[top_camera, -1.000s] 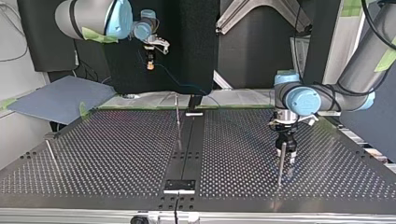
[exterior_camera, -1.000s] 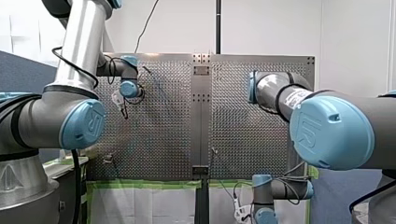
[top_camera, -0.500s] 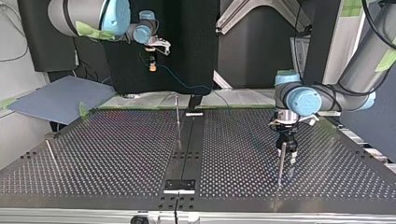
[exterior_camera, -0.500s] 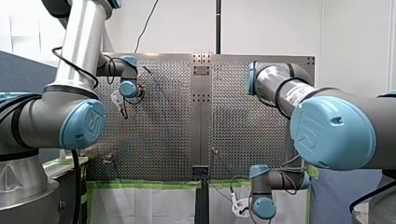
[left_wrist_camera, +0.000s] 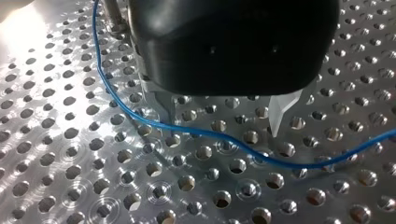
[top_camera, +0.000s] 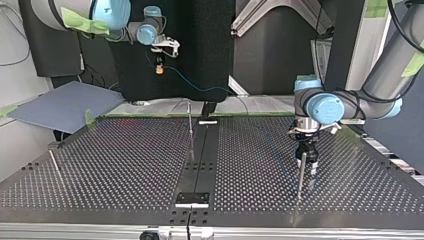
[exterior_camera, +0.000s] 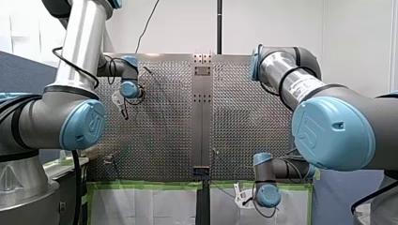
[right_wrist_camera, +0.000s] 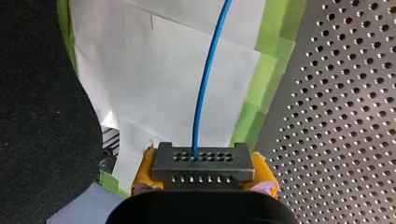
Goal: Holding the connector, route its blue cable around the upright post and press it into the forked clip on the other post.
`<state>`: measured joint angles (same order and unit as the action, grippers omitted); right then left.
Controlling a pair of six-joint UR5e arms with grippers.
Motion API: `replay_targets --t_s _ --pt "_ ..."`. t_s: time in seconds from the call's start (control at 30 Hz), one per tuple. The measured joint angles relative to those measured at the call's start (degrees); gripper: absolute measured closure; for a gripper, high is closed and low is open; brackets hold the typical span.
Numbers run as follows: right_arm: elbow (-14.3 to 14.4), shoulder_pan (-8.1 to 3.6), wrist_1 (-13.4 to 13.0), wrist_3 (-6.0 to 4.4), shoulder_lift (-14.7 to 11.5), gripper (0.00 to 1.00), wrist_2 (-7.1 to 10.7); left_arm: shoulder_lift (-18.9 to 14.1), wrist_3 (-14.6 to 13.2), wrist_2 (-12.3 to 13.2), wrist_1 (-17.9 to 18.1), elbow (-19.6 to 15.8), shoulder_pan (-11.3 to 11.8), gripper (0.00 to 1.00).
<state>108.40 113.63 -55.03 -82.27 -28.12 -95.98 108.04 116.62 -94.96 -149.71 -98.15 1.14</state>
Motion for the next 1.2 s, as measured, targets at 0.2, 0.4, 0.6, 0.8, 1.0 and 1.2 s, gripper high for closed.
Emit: replay_targets --t_s 0.2,0.4,0.6,0.8,1.0,1.2 --pt "0.3 -0.27 1.0 -1.26 -3.1 1.00 0.09 0.0 0.1 0.0 -0.1 0.0 -0.1 0.00" --pt "0.3 -0.83 0.3 -2.05 -5.9 1.00 0.93 0.0 0.1 0.0 -0.2 0.0 -0.2 0.00" --pt "0.2 -0.98 0.1 -1.92 -8.5 1.00 2.13 0.0 0.2 0.0 -0.2 0.0 -0.2 0.00" --pt "0.3 -0.74 0.1 -0.86 -11.6 1.00 4.68 0.0 0.1 0.0 -0.3 0.0 -0.2 0.00" --pt "0.3 -0.57 0.4 0.14 -14.7 1.00 6.80 0.0 0.2 0.0 -0.4 0.0 -0.1 0.00" --pt "1.4 -0.90 -0.2 -1.13 -17.5 1.00 8.18 0.0 0.2 -0.1 -0.5 0.0 0.1 0.00"
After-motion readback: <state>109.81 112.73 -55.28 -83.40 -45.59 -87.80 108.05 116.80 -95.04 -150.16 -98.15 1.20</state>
